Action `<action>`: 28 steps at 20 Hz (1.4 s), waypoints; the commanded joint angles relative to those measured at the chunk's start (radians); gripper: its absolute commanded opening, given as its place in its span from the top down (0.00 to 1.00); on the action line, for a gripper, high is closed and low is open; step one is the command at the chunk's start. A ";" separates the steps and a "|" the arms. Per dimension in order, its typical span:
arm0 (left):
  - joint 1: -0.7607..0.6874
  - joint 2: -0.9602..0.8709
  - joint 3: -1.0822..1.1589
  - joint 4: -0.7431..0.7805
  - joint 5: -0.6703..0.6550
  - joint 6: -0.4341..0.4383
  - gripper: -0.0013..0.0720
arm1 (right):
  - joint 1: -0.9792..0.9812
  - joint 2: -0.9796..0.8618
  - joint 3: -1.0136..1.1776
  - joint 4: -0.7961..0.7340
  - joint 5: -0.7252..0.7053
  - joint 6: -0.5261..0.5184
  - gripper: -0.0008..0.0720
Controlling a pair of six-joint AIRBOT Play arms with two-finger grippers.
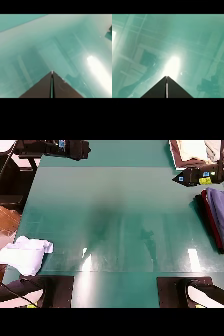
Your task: Fold the shirts.
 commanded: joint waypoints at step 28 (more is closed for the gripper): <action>0.372 0.409 -0.658 0.503 -0.587 -0.036 0.01 | 0.001 -0.001 0.001 0.000 0.031 0.001 0.97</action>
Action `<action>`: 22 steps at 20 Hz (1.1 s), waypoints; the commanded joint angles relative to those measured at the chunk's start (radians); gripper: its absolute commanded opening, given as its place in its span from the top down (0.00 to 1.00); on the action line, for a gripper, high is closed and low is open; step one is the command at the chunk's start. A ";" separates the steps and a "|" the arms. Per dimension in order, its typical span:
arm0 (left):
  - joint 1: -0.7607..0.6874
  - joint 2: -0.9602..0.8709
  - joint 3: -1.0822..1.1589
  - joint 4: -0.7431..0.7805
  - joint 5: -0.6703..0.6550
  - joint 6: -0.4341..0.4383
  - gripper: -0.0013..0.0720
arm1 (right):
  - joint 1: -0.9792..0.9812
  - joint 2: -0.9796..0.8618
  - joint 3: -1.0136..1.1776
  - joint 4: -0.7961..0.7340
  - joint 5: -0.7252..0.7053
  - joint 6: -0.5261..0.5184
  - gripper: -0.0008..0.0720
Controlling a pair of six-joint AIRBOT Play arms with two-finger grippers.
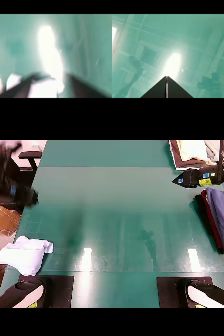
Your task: Fold the shirts.
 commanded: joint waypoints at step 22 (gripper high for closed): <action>-0.048 0.101 0.063 -0.122 0.084 -0.116 0.95 | 0.000 0.089 0.002 0.140 -0.193 0.000 0.97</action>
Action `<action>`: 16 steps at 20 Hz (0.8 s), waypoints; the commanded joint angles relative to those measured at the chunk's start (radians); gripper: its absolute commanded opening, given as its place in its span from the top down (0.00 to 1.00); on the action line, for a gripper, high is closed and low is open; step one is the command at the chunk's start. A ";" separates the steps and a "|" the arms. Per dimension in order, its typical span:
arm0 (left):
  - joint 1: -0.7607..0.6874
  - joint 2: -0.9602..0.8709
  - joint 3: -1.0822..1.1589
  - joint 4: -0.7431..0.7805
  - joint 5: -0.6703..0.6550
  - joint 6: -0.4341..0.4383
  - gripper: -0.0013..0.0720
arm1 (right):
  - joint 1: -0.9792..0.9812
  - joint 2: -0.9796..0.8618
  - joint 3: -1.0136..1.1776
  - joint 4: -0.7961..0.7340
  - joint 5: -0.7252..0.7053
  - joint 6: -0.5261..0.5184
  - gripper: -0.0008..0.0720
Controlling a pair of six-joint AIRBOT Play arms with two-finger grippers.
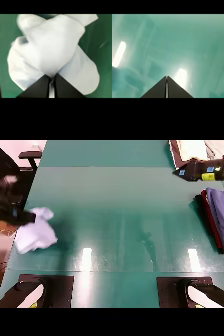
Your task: Fold the shirts.
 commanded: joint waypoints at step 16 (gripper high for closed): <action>-0.677 -0.608 0.499 -0.247 0.325 0.074 0.07 | -0.130 -0.063 0.356 0.031 0.121 0.000 0.97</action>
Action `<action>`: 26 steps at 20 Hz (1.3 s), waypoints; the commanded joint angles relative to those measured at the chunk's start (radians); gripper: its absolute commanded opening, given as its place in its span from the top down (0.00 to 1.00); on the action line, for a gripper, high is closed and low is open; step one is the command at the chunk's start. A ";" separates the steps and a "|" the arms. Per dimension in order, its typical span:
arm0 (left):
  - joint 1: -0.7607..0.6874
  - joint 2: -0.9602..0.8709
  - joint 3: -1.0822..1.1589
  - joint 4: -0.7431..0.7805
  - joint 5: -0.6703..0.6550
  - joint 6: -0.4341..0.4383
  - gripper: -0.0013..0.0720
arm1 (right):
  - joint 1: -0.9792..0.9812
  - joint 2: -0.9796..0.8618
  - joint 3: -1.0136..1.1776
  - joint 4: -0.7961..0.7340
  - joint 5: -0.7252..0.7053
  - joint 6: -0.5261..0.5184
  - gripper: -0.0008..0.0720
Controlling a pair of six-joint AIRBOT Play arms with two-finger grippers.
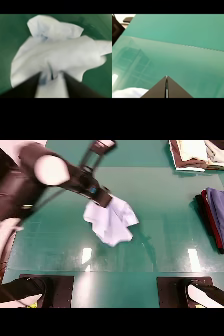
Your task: Fold the shirts.
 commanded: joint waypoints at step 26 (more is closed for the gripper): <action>0.383 -0.320 -0.151 -0.343 0.149 0.045 0.95 | 0.053 -0.023 -0.789 0.010 0.159 0.001 0.57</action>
